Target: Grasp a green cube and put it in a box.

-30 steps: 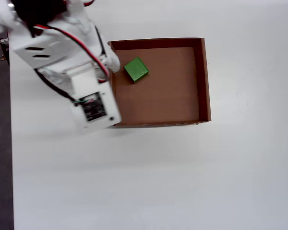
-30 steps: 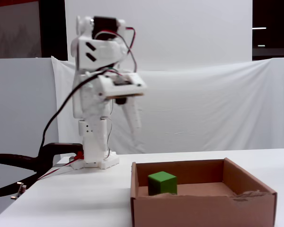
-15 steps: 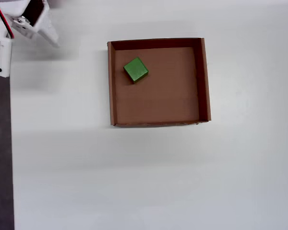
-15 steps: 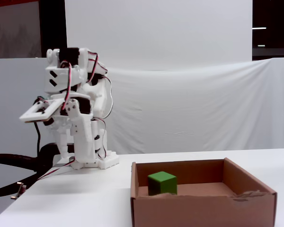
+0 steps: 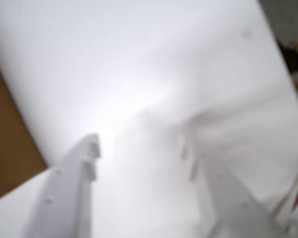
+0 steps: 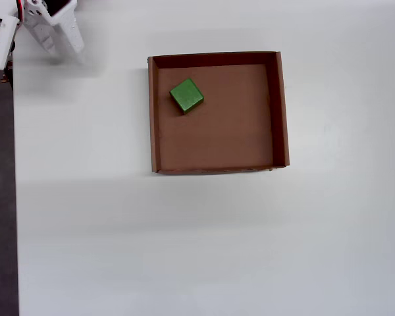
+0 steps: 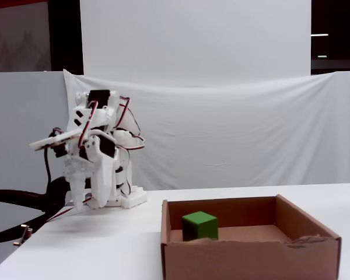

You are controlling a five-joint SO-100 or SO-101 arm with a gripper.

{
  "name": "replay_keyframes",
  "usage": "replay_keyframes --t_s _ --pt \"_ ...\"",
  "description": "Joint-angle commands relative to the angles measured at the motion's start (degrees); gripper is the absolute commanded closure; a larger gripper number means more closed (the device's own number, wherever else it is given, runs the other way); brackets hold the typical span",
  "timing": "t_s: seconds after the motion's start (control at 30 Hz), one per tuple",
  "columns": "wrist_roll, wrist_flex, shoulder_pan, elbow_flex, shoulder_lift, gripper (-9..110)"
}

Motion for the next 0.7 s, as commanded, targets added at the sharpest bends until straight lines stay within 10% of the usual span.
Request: replay_keyframes --t_s 0.0,0.67 --pt "0.4 -0.8 0.3 1.1 0.3 80" --pt "1.4 -0.3 -2.3 1.4 0.3 80"
